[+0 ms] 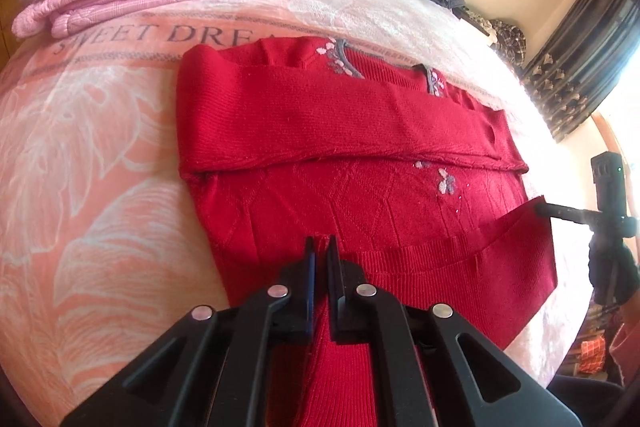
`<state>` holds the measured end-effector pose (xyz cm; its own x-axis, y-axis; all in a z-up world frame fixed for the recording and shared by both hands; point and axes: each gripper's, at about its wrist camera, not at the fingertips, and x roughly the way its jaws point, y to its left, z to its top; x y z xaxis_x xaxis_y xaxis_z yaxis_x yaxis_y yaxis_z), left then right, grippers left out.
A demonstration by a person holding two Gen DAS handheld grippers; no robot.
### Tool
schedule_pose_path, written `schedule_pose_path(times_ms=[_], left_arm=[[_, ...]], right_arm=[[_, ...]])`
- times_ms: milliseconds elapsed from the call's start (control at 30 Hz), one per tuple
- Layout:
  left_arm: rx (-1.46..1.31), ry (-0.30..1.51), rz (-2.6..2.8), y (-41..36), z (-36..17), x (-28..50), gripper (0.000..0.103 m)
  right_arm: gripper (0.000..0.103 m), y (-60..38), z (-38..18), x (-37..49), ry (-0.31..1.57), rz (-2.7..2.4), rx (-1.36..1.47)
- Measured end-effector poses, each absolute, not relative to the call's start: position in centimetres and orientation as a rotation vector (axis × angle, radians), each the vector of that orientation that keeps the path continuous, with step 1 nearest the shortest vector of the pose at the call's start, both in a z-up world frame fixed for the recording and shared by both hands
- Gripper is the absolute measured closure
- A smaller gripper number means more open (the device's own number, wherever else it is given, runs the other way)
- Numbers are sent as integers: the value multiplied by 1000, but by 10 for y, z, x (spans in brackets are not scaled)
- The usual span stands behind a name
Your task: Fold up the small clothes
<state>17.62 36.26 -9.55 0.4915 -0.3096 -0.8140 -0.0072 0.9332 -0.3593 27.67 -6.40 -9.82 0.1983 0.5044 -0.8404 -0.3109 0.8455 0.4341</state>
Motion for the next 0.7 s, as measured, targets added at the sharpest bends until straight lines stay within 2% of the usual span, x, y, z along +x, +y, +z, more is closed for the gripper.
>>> schedule_pose_path(times_ms=[367, 567, 700], left_arm=[[-515, 805, -173, 390, -42, 201, 99], [-632, 702, -167, 410, -30, 245, 99], [-648, 686, -153, 418, -33, 294, 99]], right_arm=[[100, -90, -44, 299, 1074, 529, 302], [100, -83, -22, 352, 992, 515, 324], [100, -74, -30, 402, 984, 474, 312]])
